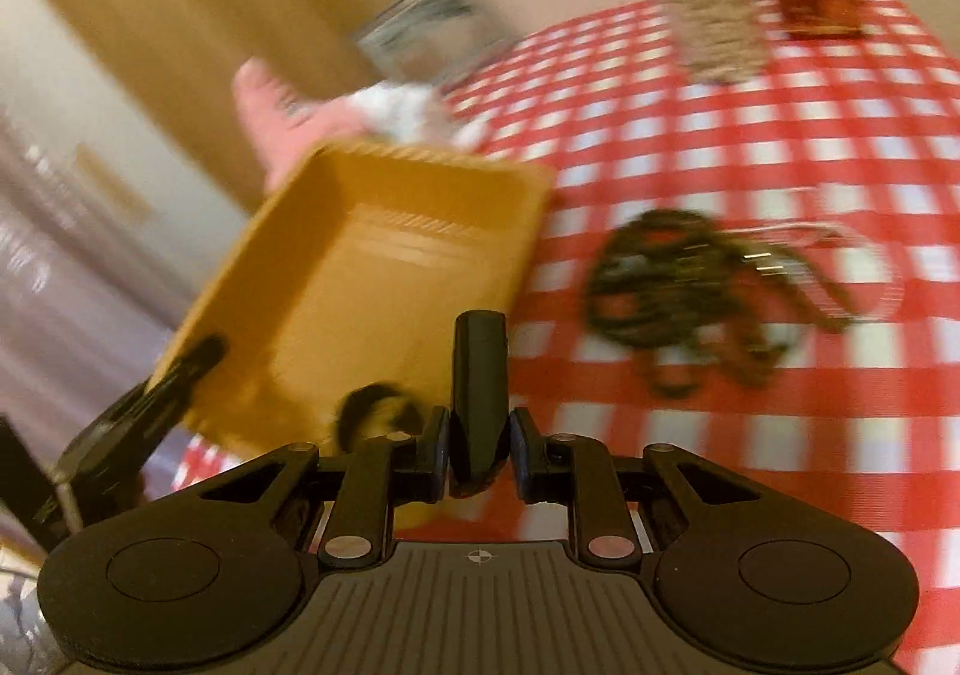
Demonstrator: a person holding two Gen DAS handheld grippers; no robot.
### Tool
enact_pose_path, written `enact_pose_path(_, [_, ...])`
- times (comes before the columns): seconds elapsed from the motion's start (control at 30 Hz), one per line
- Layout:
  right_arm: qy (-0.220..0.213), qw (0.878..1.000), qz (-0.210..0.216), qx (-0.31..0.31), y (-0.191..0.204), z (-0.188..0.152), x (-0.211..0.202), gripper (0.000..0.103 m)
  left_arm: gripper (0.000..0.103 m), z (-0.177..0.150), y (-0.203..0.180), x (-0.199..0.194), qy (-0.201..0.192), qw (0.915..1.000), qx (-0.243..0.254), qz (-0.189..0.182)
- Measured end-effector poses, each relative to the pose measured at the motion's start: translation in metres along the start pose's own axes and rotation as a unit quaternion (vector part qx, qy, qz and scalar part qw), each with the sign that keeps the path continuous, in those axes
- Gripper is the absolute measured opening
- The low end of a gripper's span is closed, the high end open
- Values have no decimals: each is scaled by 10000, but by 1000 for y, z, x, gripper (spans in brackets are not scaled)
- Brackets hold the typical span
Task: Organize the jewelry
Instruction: 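Lower the black band into the orange tray and release it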
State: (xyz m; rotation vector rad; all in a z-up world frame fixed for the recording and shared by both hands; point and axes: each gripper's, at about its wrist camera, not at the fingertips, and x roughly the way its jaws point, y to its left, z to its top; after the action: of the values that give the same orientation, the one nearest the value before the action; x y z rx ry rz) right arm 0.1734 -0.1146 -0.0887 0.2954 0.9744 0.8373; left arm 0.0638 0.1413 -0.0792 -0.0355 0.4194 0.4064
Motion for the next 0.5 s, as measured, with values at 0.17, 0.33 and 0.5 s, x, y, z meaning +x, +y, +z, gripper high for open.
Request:
enact_pose_path(0.17, [241,9995,107,-144,25,-5,38,21,8,0,0,0,4,10000,6,2])
enact_pose_path(0.33, [394,9988,23,-280,38,-5,64,21,8,0,0,0,10,10000,-11,-8])
enact_pose_path(0.5, [335,9990,-129,-271,43,-7,71,21,7,-1,2,-1,-3,10000,-10,-69])
